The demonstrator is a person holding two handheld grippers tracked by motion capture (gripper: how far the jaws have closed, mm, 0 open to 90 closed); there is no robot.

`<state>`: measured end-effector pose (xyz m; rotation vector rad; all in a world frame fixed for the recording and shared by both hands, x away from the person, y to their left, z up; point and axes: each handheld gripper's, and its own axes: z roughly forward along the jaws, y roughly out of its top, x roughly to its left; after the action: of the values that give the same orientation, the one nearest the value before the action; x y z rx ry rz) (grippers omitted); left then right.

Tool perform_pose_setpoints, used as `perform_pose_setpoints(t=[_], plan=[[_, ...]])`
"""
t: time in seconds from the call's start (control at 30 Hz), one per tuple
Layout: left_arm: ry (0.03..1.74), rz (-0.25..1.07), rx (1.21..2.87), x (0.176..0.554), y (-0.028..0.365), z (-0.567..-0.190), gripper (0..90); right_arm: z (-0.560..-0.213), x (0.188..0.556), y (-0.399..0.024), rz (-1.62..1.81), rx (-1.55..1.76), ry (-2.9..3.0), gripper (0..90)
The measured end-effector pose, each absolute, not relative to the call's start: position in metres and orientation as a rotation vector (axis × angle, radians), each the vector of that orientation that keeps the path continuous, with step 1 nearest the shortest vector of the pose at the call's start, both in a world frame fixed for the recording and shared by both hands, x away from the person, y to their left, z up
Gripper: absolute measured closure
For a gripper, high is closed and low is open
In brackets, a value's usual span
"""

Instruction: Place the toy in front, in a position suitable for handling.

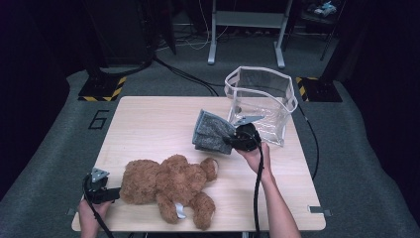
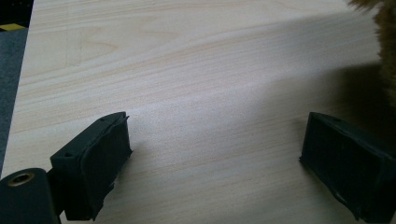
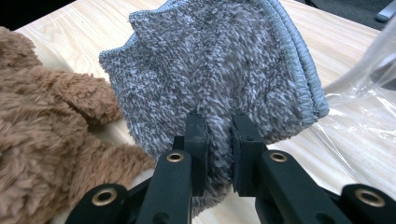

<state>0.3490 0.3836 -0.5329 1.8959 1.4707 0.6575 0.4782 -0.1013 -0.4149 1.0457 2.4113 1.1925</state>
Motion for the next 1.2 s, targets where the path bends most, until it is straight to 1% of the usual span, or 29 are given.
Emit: perform_pose_setpoints(t=[0.67, 1.0, 1.2], plan=[[1.472, 0.654, 1.892, 0.349, 0.384, -0.533, 7.6, -0.415, 0.443, -0.146, 1.155, 1.109, 2.373, 79.6], [1.475, 0.651, 1.891, 0.349, 0.384, -0.533, 7.6, -0.423, 0.420, -0.181, 1.116, 1.182, 2.350, 79.5], [1.478, 0.649, 1.890, 0.349, 0.384, -0.533, 7.6, -0.428, 0.411, -0.194, 1.102, 1.207, 2.346, 79.5]])
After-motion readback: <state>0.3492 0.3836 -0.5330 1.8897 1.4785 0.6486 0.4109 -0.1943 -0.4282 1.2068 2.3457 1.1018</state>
